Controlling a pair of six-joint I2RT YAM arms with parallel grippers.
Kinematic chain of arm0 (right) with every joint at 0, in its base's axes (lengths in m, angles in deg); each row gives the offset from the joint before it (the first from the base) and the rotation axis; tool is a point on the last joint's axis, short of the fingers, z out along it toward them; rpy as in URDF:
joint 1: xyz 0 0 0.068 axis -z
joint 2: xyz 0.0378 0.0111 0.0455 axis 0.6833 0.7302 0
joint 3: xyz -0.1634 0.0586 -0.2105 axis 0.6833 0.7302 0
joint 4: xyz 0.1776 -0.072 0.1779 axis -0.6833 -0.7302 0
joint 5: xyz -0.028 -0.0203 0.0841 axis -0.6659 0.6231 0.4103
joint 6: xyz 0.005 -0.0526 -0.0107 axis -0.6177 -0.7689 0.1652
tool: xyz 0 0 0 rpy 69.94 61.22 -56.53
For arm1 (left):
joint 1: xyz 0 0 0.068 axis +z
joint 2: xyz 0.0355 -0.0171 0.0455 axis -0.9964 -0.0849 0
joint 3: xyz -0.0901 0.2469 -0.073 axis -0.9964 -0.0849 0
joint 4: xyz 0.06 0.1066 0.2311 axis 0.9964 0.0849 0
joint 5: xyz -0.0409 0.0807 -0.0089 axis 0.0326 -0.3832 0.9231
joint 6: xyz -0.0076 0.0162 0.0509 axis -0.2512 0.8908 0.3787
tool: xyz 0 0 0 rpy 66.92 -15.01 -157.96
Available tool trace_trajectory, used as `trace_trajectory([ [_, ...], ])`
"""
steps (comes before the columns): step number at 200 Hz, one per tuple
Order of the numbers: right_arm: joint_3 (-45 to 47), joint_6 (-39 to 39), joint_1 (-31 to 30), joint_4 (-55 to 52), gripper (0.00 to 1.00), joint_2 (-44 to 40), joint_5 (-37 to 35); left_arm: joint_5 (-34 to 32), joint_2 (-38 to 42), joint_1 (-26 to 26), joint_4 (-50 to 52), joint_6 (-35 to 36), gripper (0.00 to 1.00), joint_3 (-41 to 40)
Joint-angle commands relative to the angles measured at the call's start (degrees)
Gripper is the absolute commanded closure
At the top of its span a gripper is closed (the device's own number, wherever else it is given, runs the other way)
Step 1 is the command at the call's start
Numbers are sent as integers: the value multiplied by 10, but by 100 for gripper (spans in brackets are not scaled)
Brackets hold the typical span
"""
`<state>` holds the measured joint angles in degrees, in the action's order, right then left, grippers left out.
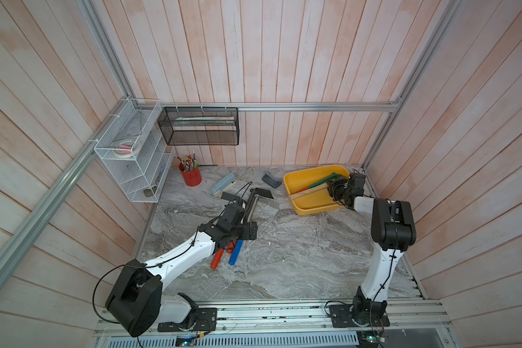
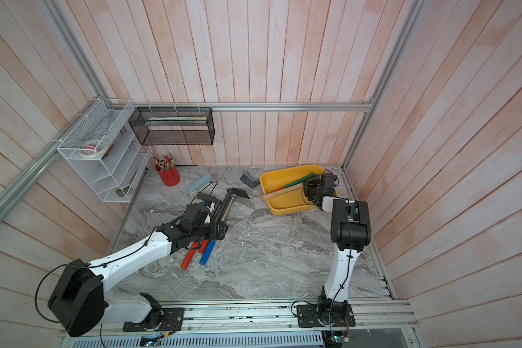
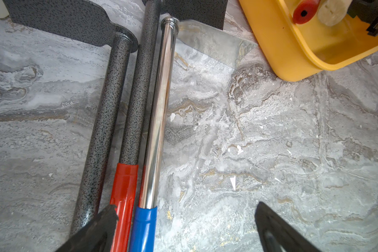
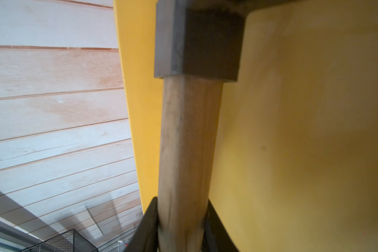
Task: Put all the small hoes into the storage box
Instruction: Place the hoe in the storage box.
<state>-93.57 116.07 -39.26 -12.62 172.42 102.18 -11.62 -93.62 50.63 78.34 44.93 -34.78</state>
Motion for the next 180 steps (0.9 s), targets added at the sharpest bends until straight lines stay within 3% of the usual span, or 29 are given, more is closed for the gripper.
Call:
trace_trajectory([
  [1,-24,-9,6,24,100,13,7,-7,7,4,7,4,0,-4],
  [180,-92,-27,10,-12,100,64,8,-14,10,5,15,7,0,-5],
])
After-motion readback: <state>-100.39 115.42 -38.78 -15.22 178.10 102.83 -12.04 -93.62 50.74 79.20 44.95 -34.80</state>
